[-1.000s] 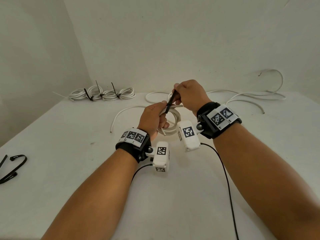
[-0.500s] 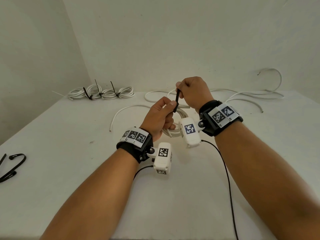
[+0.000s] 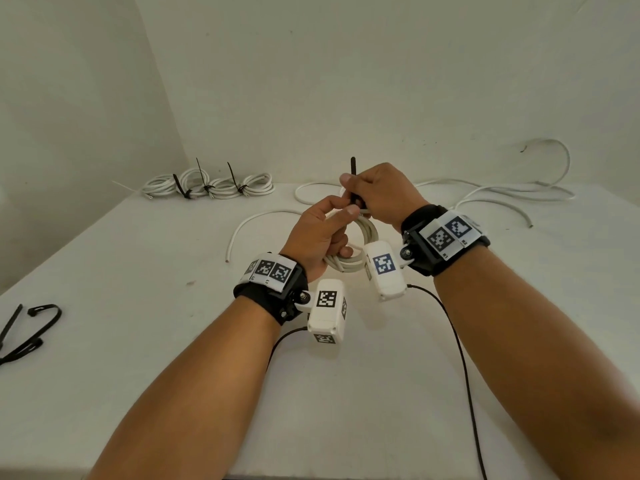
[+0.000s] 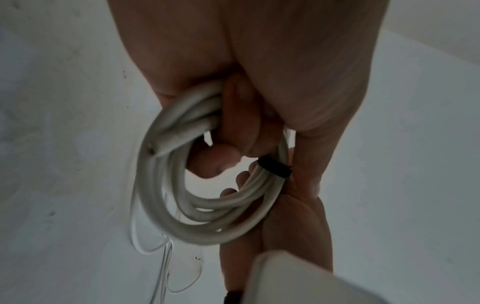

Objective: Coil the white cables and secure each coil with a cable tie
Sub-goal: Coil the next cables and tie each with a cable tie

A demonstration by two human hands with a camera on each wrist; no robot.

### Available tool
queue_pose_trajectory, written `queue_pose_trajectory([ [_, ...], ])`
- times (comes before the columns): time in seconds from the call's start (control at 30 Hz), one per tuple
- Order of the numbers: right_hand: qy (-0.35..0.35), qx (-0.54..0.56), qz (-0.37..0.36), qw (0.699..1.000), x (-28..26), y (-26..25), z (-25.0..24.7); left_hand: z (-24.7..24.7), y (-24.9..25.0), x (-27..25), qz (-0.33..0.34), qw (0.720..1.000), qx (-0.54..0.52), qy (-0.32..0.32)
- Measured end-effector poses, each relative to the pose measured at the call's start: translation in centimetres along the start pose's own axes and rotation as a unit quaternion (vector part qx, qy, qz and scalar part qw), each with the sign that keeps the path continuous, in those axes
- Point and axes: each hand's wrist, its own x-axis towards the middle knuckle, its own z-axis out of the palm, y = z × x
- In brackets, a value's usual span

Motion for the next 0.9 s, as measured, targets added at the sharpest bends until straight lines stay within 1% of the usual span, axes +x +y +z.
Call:
queue_pose_trajectory([
  [0.1, 0.000, -0.001, 0.004, 1.000, 0.2, 0.3, 0.1, 0.1, 0.1, -0.3, -0.007, 1.000, 0.013, -0.026],
  [0.17, 0.001, 0.000, 0.006, 1.000, 0.3, 0.4, 0.3, 0.0, 0.2, -0.4, -0.012, 0.999, 0.017, -0.029],
  [0.23, -0.003, 0.004, 0.009, 1.000, 0.6, 0.2, 0.8, -0.3, 0.2, -0.3, -0.015, 1.000, 0.017, -0.017],
  [0.4, 0.025, -0.014, 0.011, 1.000, 0.8, -1.0, 2.6, -1.6, 0.9, -0.4, -0.002, 1.000, -0.004, 0.016],
  [0.43, 0.011, 0.001, 0.019, 1.000, 0.7, -1.2, 2.7, -1.8, 1.1, -0.4, 0.004, 1.000, -0.009, 0.018],
  [0.47, -0.018, 0.034, 0.034, 0.999, 0.5, -1.5, 2.7, -2.1, 1.5, -0.4, 0.011, 1.000, -0.017, 0.021],
  [0.53, -0.089, 0.124, 0.066, 0.986, -0.1, -2.0, 2.7, -2.6, 2.2, -0.4, 0.030, 0.998, -0.040, 0.038],
  [0.57, -0.118, 0.151, 0.068, 0.979, -0.5, -2.3, 2.8, -3.0, 2.6, -0.3, 0.042, 0.996, -0.050, 0.053],
  [0.67, -0.150, 0.162, 0.059, 0.974, -1.0, -3.0, 3.4, -4.4, 3.5, -0.6, 0.058, 0.993, -0.046, 0.089],
  [0.77, -0.207, 0.196, 0.077, 0.955, -0.8, -3.9, 3.9, -7.0, 4.1, -1.4, 0.041, 0.994, 0.024, 0.103],
  [0.83, -0.235, 0.201, 0.073, 0.948, -0.3, -4.7, 4.8, -9.9, 4.9, -1.9, 0.009, 0.989, 0.106, 0.103],
  [0.87, -0.234, 0.193, 0.069, 0.950, 0.1, -5.0, 5.4, -11.7, 5.5, -2.2, -0.017, 0.980, 0.173, 0.101],
  [0.9, -0.228, 0.180, 0.068, 0.954, 0.6, -5.5, 6.1, -13.4, 6.3, -2.7, -0.049, 0.958, 0.264, 0.102],
])
